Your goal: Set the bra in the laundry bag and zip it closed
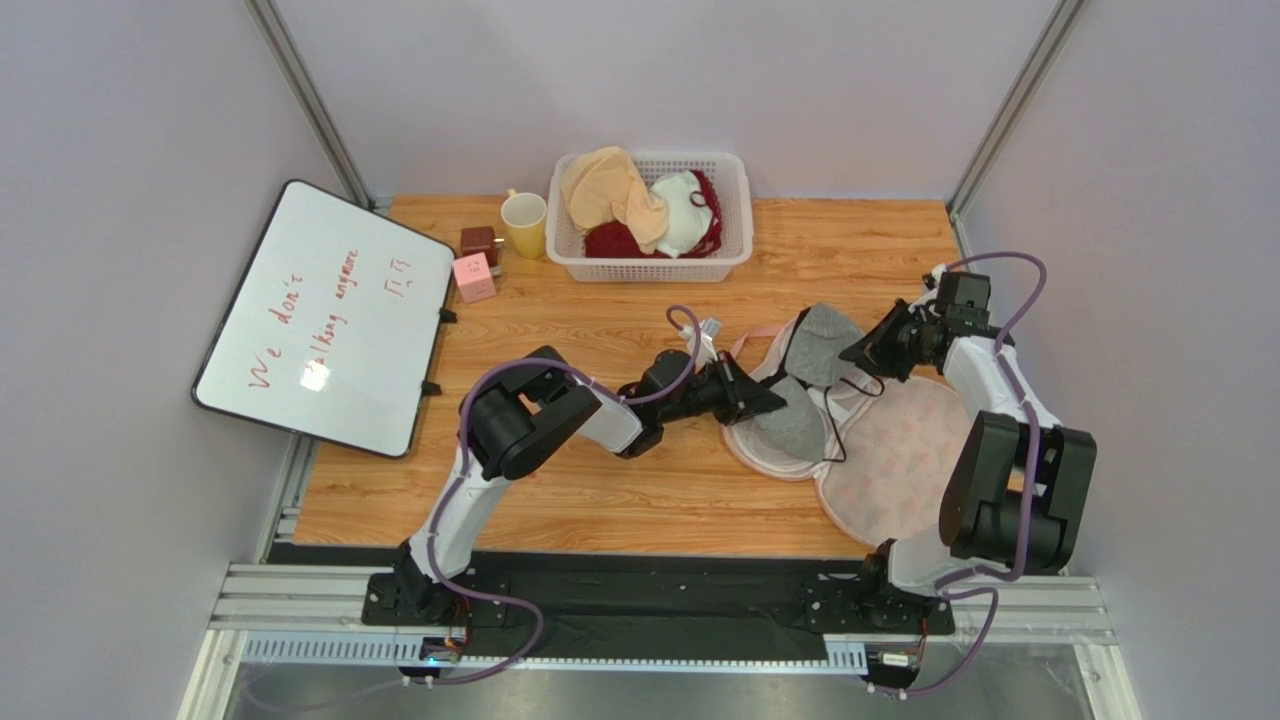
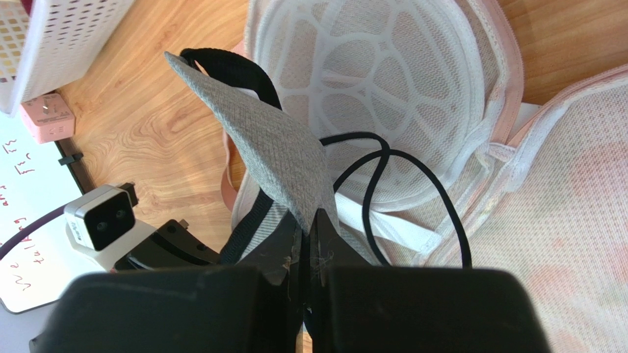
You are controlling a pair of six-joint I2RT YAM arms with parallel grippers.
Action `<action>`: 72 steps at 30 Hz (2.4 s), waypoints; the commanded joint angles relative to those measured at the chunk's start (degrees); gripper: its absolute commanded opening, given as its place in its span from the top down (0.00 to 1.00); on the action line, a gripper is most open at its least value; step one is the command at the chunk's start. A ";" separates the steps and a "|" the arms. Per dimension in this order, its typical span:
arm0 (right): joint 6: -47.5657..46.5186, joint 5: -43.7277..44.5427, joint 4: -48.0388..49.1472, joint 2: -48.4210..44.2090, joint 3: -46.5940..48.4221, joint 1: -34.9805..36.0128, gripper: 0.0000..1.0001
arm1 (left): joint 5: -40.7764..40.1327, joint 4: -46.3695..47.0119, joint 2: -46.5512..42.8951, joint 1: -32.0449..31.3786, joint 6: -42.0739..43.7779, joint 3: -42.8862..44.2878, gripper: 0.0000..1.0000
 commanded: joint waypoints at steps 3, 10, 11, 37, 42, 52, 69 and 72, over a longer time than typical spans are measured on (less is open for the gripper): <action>0.72 -3.34 6.67 5.75 0.48 -1.62 1.00 | -0.62 2.23 1.78 0.79 0.13 0.67 1.00; 0.54 -1.41 6.40 8.04 0.92 -1.89 0.93 | -0.62 1.18 2.14 0.79 1.44 -0.38 1.00; 0.54 -0.97 6.14 8.39 0.92 -1.89 0.91 | -0.18 0.65 2.14 0.79 1.70 -0.21 0.99; -5.79 27.07 -12.14 -7.60 6.47 8.74 0.23 | -3.69 -50.23 -24.66 1.49 35.80 3.40 0.12; -2.28 26.45 -13.54 -12.24 2.78 13.31 0.25 | -0.28 -50.94 -25.03 5.35 41.16 1.90 0.17; 8.00 16.99 -0.83 -27.90 -17.87 17.27 0.30 | 14.67 -54.91 -15.97 9.49 53.22 11.75 0.39; 9.33 15.66 11.13 -29.59 -28.34 16.13 0.46 | 16.79 -46.29 -6.57 9.05 50.49 13.77 0.52; 9.24 10.64 15.52 -26.95 -29.40 16.22 0.48 | 16.79 -46.02 -6.82 8.79 50.31 13.07 0.55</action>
